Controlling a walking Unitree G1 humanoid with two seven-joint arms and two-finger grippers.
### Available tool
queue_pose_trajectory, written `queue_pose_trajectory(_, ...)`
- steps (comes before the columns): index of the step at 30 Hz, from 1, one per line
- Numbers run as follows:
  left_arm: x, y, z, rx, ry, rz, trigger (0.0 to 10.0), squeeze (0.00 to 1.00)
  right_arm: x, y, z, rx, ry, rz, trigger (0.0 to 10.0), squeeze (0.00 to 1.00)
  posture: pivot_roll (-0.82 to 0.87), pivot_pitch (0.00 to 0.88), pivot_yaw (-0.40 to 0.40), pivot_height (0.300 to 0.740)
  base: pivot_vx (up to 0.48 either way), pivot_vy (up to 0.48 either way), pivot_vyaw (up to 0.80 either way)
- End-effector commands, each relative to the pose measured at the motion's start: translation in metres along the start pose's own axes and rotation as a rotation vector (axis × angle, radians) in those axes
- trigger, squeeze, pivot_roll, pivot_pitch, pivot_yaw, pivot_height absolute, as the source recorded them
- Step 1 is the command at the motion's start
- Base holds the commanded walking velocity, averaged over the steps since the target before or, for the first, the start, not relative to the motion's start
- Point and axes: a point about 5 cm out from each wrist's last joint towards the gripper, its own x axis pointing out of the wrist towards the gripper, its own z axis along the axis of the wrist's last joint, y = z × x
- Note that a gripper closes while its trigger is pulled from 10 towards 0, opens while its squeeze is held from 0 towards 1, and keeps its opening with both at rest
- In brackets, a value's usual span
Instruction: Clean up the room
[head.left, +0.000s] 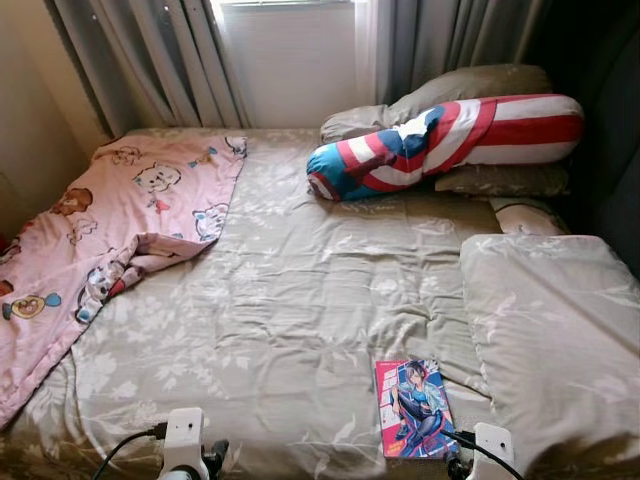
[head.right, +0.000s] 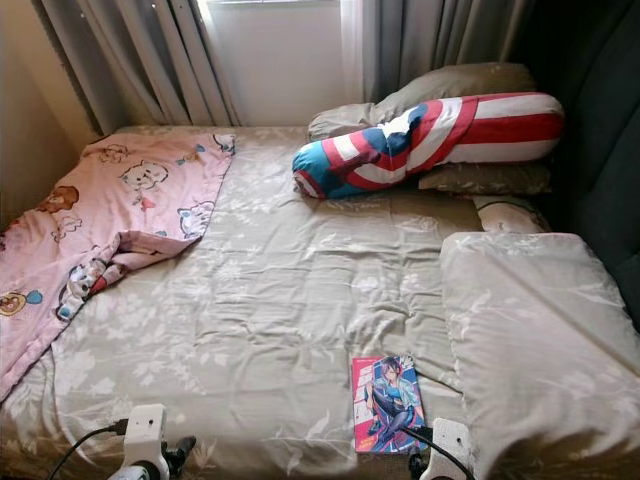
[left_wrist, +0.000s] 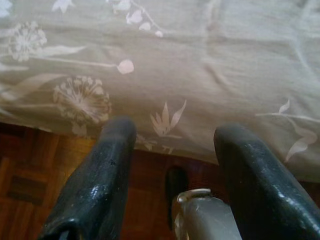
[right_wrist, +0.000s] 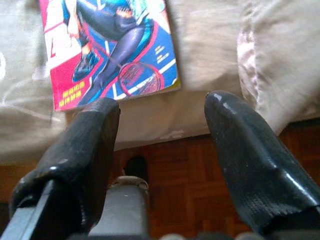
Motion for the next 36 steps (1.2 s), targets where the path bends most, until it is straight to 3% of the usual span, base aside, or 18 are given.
queue_pose_trajectory(1, -0.004, 0.006, -0.012, 0.022, 0.042, 0.019, 10.0, 0.0, 0.0, 0.004, -0.002, -0.025, 0.009, 0.015, 10.0, 0.0, 0.01, 0.0, 0.027, 0.74, 0.0, 0.0, 0.8)
queue_pose_trajectory(10, -0.015, 0.023, -0.038, 0.017, 0.128, 0.055, 10.0, 0.0, 0.0, 0.007, -0.003, -0.046, 0.018, 0.035, 10.0, 0.0, 0.01, 0.0, 0.026, 0.74, 0.0, 0.0, 0.8)
queue_pose_trajectory(17, -0.019, 0.025, -0.046, 0.019, 0.156, 0.063, 10.0, 0.0, 0.0, 0.009, -0.003, -0.045, 0.024, 0.042, 10.0, 0.0, 0.01, 0.0, 0.026, 0.74, 0.0, 0.0, 0.75)
queue_pose_trajectory(36, -0.017, 0.026, -0.04, 0.027, 0.127, 0.051, 10.0, 0.0, 0.0, 0.013, -0.003, -0.021, 0.028, 0.047, 10.0, 0.0, 0.01, 0.0, 0.024, 0.74, 0.0, 0.0, 0.0)
